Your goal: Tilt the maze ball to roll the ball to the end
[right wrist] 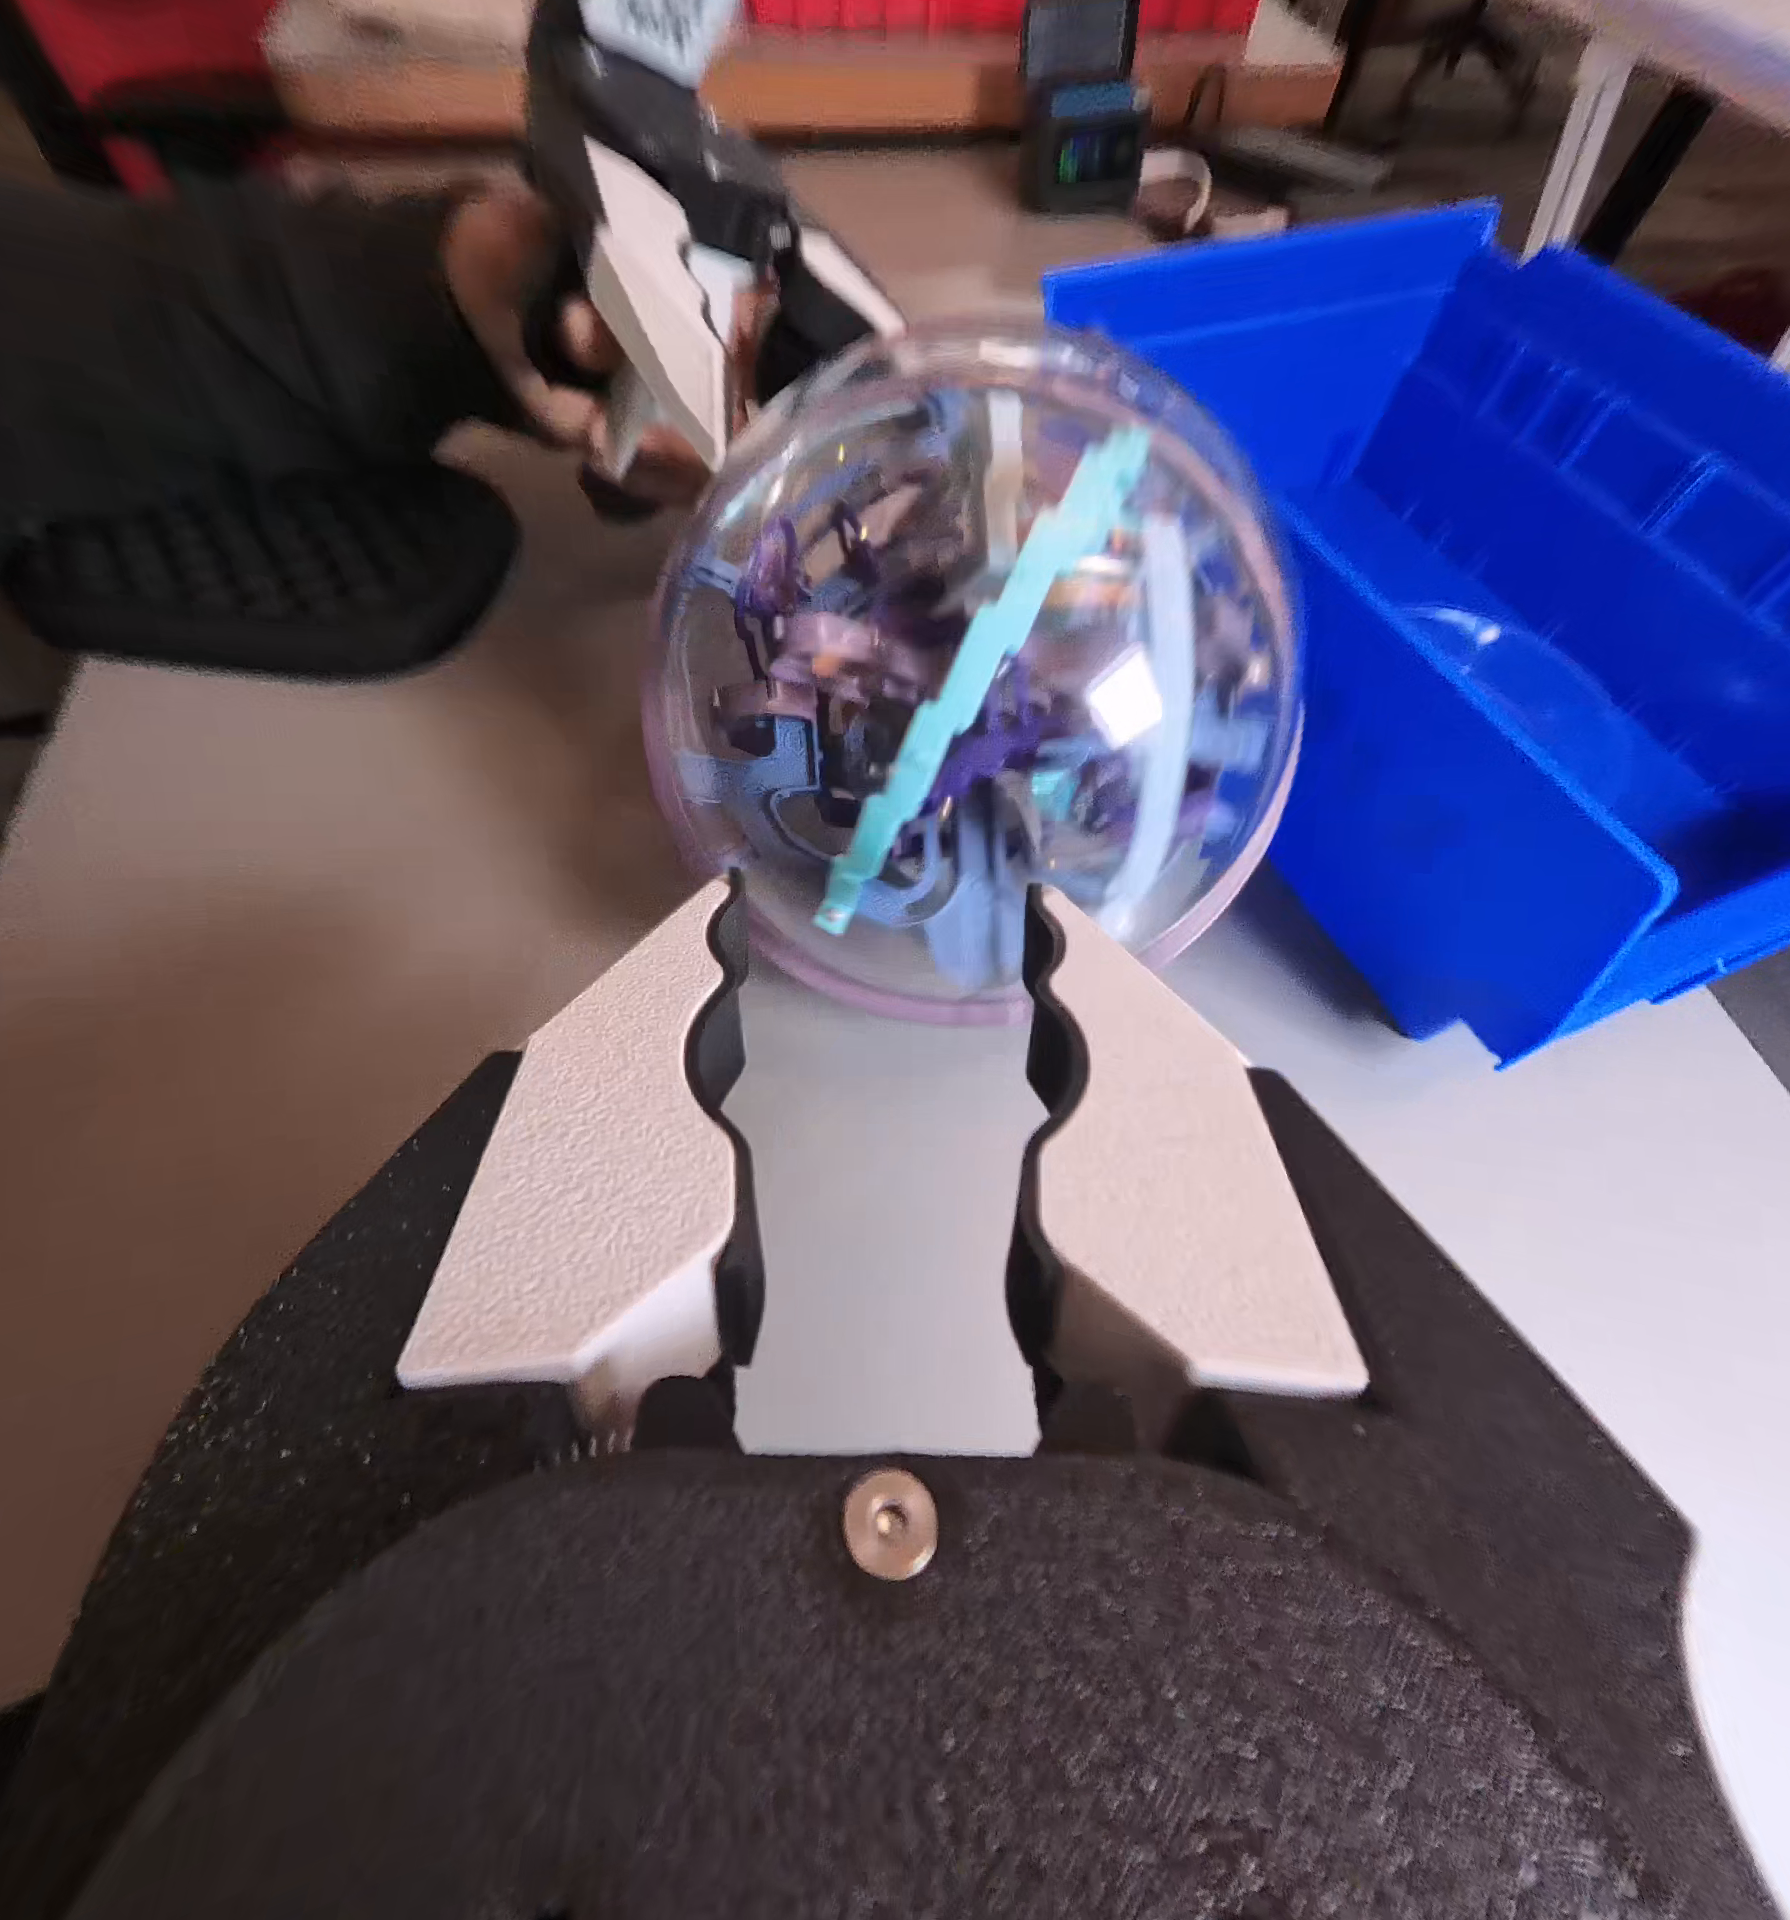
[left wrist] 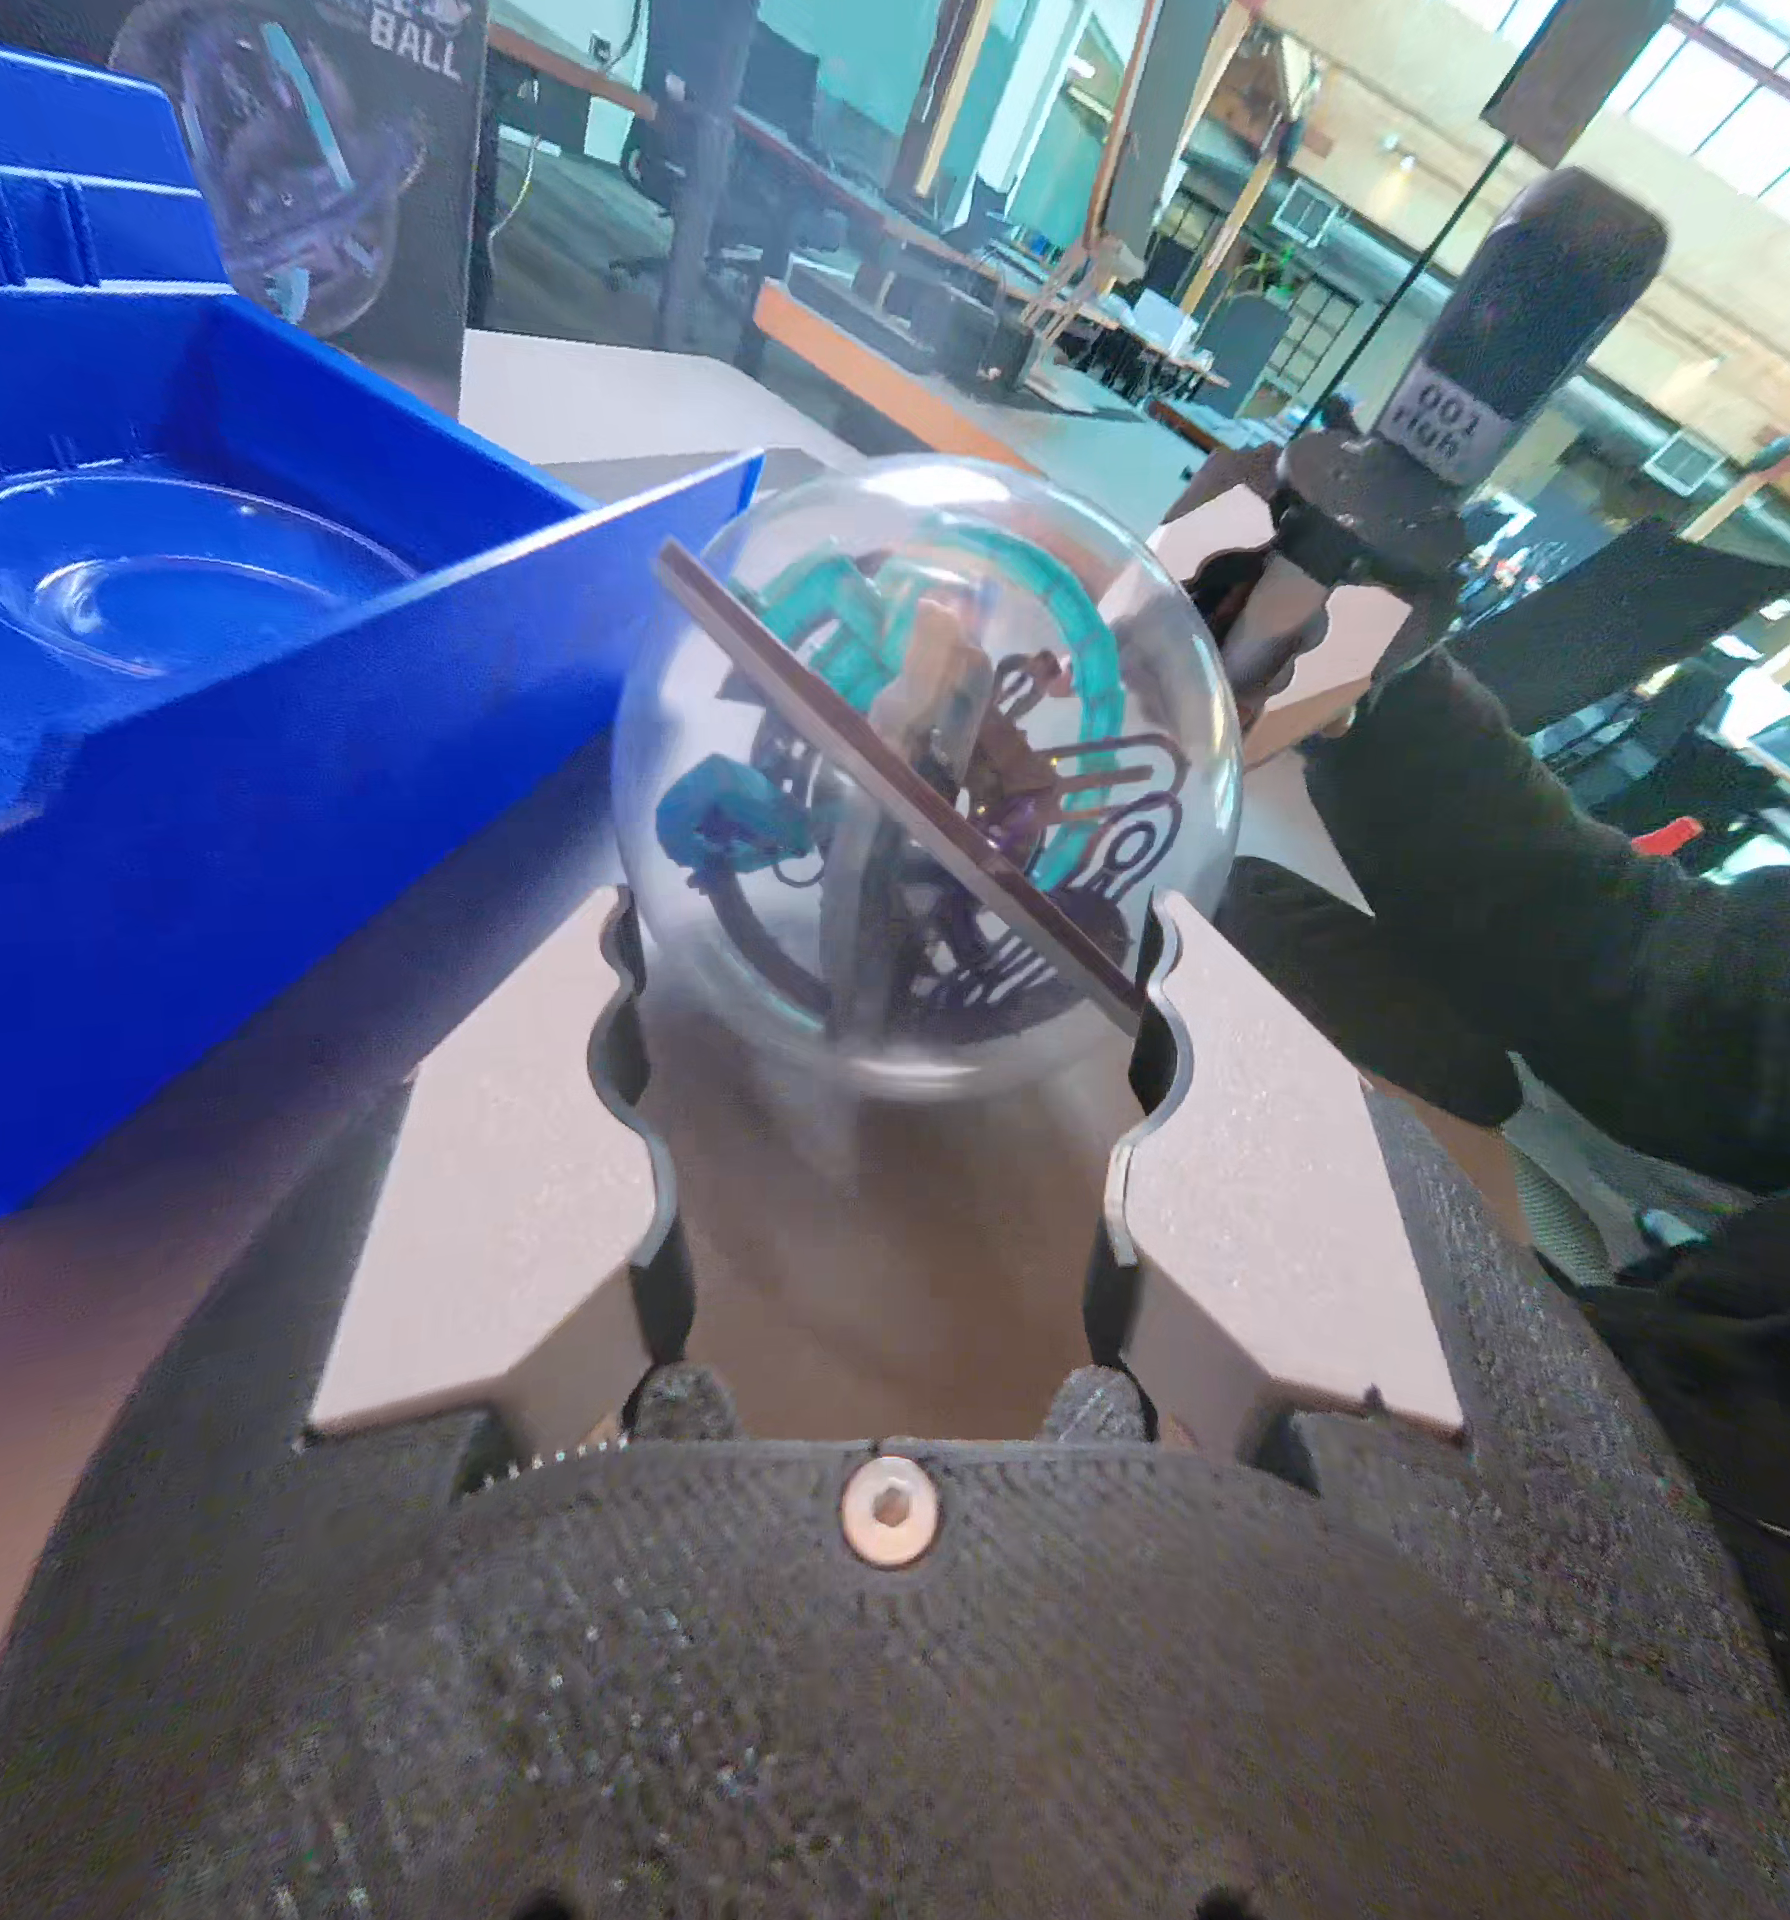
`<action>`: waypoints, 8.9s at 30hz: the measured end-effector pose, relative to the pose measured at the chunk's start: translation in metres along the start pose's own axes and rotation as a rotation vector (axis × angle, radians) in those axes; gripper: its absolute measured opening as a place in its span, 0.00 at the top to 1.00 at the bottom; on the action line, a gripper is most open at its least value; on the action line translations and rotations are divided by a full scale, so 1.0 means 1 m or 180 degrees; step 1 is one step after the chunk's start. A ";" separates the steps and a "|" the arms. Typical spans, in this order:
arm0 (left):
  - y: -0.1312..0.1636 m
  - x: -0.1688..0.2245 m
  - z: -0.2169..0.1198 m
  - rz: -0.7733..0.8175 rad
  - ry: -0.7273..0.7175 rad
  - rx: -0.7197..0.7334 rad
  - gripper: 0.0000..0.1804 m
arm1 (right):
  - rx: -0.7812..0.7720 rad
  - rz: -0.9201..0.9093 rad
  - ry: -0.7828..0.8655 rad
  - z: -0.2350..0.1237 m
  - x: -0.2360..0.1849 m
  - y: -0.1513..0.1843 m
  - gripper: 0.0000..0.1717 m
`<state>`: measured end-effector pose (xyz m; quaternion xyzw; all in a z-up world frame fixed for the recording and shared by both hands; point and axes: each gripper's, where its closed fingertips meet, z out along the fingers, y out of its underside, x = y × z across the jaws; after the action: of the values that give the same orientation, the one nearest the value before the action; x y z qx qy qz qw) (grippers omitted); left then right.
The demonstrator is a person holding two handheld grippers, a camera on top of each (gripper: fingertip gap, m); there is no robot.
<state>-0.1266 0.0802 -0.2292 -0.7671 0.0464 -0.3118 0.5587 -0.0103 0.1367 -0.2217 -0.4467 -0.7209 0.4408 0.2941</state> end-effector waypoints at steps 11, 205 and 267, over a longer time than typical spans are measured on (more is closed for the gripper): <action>0.032 0.008 0.015 0.0103 0.0130 -0.0384 0.61 | 0.0317 0.0643 0.0038 0.023 0.020 0.016 0.41; -0.187 0.273 -0.071 0.3382 0.1318 0.1792 0.40 | 0.2326 -0.2295 0.1251 -0.132 -0.102 -0.215 0.44; -0.112 0.187 -0.024 0.1449 0.0989 0.1472 0.38 | 0.1757 -0.0693 0.0937 -0.087 -0.077 -0.121 0.38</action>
<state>-0.0205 0.0237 -0.0464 -0.5339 0.2287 -0.2945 0.7589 0.0469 0.0738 -0.0769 -0.3293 -0.5675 0.5162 0.5505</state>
